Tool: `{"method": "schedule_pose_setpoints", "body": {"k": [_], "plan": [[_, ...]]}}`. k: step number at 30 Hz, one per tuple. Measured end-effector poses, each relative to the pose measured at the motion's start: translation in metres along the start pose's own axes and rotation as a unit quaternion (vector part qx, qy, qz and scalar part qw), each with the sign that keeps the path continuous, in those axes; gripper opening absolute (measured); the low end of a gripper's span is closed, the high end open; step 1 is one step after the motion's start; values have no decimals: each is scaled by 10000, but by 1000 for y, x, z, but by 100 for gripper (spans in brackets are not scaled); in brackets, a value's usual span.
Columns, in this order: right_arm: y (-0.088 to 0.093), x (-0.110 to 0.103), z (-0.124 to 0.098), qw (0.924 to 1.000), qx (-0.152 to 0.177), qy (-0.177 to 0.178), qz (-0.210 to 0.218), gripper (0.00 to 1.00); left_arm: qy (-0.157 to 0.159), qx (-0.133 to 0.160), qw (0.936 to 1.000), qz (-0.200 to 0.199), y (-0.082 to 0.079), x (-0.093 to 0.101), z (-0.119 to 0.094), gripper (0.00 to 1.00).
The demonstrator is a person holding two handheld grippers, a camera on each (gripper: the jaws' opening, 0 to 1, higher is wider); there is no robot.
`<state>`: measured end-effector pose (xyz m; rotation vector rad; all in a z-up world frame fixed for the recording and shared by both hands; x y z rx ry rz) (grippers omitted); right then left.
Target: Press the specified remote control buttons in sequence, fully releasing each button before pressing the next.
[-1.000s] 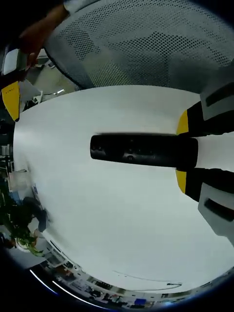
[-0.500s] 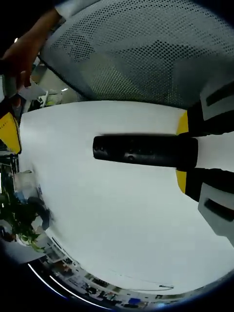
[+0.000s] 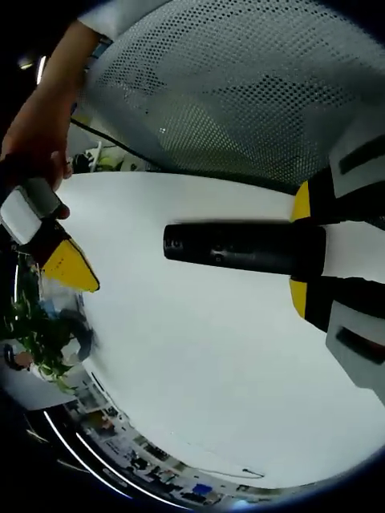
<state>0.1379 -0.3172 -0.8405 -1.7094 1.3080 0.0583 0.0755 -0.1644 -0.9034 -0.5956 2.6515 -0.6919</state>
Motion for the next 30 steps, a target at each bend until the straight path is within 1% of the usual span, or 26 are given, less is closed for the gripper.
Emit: {"method": "schedule_pose_setpoints", "body": {"k": [1,2,4,6,7,8,9,10,11,13,14,15,18,21,25,28,30], "plan": [[4,2,3,9999,-44,-33,89,0,-2,29,10000,-10,0,0,0,24],[7,4,4,9999,-81,-25,72,0,-6,89,10000,-21,1,0,0,24],[13,4,6,9996,-237,17,120,0,-3,303,9995,-89,3,0,0,24],[12,0,5,9996,-281,15,95,0,-22,388,9992,-119,4,1,-1,24],[14,2,5,9995,-305,119,31,0,-31,441,9990,-103,4,2,0,24],[18,5,6,9988,-448,214,40,0,-8,486,9988,-81,3,4,-1,24],[20,5,6,9983,-535,211,88,0,2,514,9986,-80,3,4,-1,24],[23,3,7,9978,-638,130,135,0,9,553,9984,-71,3,5,-1,24],[24,3,7,9975,-679,126,159,0,10,613,9981,-77,3,6,0,24],[29,6,6,9959,-842,248,208,0,4,715,9974,-105,3,7,0,24],[32,6,5,9950,-931,259,259,0,-2,736,9972,-101,3,8,0,24],[37,6,4,9924,-1102,242,486,0,-1,744,9972,-86,3,7,0,24],[41,6,4,9885,-1231,147,864,0,48,797,9968,-91,1,7,1,24],[42,11,5,9878,-1254,191,903,0,94,848,9963,-100,1,6,2,24],[48,14,6,9834,-1440,286,1068,0,130,923,9956,-37,-1,8,2,24],[51,16,7,9815,-1544,387,1069,0,173,950,9953,26,-2,10,2,24],[52,16,7,9804,-1609,378,1071,0,178,957,9952,39,-2,11,2,24]]}}
Point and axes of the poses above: the point that each gripper's makers call its tool centre point, and the gripper's own axes: z roughly forward along the fingers, x roughly to its right, y roughly out of its underside, the point moved 5 cm from there along -z, roughly backward along the fingers, and after that the axes turned 13 degrees about -y, right-handed, at the moved point
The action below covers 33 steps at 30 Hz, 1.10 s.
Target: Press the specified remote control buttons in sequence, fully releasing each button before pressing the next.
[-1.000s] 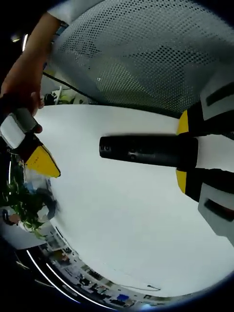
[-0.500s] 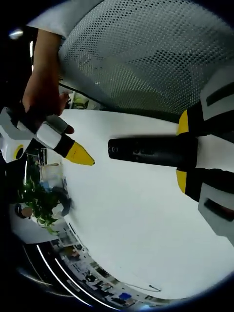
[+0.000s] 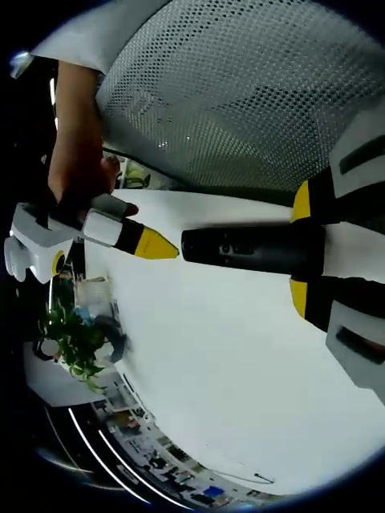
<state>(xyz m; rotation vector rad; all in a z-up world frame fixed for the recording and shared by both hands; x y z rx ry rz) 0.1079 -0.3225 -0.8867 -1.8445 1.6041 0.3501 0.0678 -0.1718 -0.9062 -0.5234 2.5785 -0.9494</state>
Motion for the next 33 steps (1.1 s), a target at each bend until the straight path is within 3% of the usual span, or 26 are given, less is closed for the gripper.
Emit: {"method": "schedule_pose_setpoints", "body": {"k": [6,20,33], "plan": [[6,1,6,9996,-270,82,-52,0,-19,0,10000,-57,1,0,1,24],[6,4,4,9997,-140,-60,186,0,-128,-178,9991,-351,0,-3,2,25],[6,3,4,9999,-166,-41,1,0,-116,-135,9993,-333,0,-3,3,25]]}}
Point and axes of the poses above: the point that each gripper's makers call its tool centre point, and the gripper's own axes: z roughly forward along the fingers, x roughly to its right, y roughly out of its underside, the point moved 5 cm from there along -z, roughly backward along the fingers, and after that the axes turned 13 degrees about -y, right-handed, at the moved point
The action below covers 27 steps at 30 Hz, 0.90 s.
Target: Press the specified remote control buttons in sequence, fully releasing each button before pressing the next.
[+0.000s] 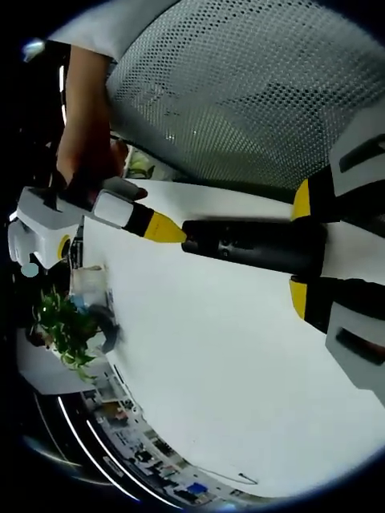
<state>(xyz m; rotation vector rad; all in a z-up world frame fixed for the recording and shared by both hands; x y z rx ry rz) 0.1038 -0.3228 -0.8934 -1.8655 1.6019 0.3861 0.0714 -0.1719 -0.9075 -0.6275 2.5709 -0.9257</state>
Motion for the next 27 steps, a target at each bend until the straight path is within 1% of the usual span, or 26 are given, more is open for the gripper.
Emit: {"method": "schedule_pose_setpoints", "body": {"k": [6,11,19,23,25,27], "plan": [[0,0,0,10000,32,-27,85,0,-6,-14,10000,5,0,0,0,25],[0,-1,0,10000,5,18,-6,0,-5,-4,10000,5,0,0,0,25],[2,-2,1,9999,-70,-103,106,0,-7,-3,10000,10,1,1,0,25],[2,-4,1,9999,-79,-117,49,0,-8,-3,10000,9,1,1,0,25],[2,-8,2,9997,-91,-224,-2,0,-11,-2,10000,7,1,1,0,25],[3,-9,3,9997,-145,-190,-66,0,-10,0,10000,8,1,1,0,25]]}}
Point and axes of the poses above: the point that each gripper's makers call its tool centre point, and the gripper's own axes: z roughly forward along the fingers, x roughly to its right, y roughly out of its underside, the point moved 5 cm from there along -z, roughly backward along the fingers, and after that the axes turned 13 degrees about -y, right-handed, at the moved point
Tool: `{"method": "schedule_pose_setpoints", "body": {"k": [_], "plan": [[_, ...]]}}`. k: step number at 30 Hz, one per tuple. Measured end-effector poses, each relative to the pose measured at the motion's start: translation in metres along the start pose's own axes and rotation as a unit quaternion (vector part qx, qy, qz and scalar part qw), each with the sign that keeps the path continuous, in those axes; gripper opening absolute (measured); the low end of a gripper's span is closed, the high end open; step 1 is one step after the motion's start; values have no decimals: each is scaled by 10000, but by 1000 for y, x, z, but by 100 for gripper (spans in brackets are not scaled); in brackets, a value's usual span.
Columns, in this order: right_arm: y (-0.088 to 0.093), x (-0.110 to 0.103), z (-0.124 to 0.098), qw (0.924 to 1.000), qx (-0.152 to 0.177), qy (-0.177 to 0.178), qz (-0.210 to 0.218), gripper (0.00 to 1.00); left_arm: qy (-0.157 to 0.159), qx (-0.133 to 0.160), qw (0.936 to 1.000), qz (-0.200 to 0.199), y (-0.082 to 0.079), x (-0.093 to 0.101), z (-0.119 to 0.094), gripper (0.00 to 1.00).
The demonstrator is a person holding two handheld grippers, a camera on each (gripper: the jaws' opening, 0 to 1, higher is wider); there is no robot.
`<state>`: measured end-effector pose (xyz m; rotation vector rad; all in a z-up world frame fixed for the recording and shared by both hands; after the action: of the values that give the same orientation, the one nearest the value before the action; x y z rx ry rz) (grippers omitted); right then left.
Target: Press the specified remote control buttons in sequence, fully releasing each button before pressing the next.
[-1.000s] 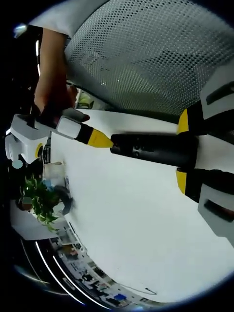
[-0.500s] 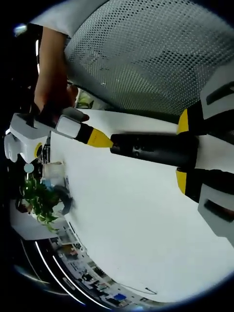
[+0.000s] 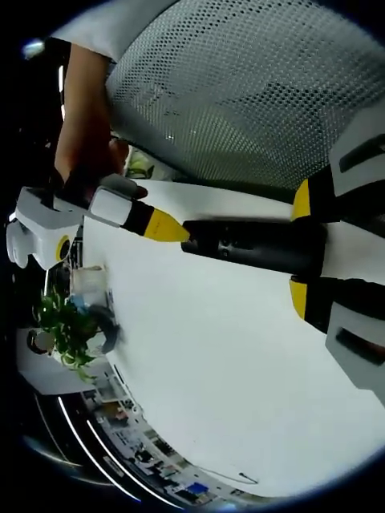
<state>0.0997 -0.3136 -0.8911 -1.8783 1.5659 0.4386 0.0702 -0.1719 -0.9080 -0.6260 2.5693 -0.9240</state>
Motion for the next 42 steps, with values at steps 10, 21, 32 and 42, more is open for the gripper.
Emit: {"method": "schedule_pose_setpoints", "body": {"k": [10,21,32,42], "plan": [[1,2,0,10000,-61,55,-37,0,-5,-6,10000,3,-1,0,0,25],[2,3,-1,10000,-20,12,52,0,-5,-15,10000,5,-1,1,0,25],[2,1,1,9997,-92,154,-168,0,-18,-25,10000,28,-1,1,0,25],[1,2,1,9992,-161,245,-263,0,-9,-19,10000,-1,0,0,0,25]]}}
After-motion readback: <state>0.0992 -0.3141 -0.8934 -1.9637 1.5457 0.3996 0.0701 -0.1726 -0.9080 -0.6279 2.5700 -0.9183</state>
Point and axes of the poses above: the point that each gripper's makers call its tool centre point, and the gripper's own axes: z roughly forward along the fingers, x roughly to its right, y roughly out of its underside, the point moved 5 cm from there along -z, roughly backward along the fingers, and after that the axes turned 13 degrees about -y, right-handed, at the moved point
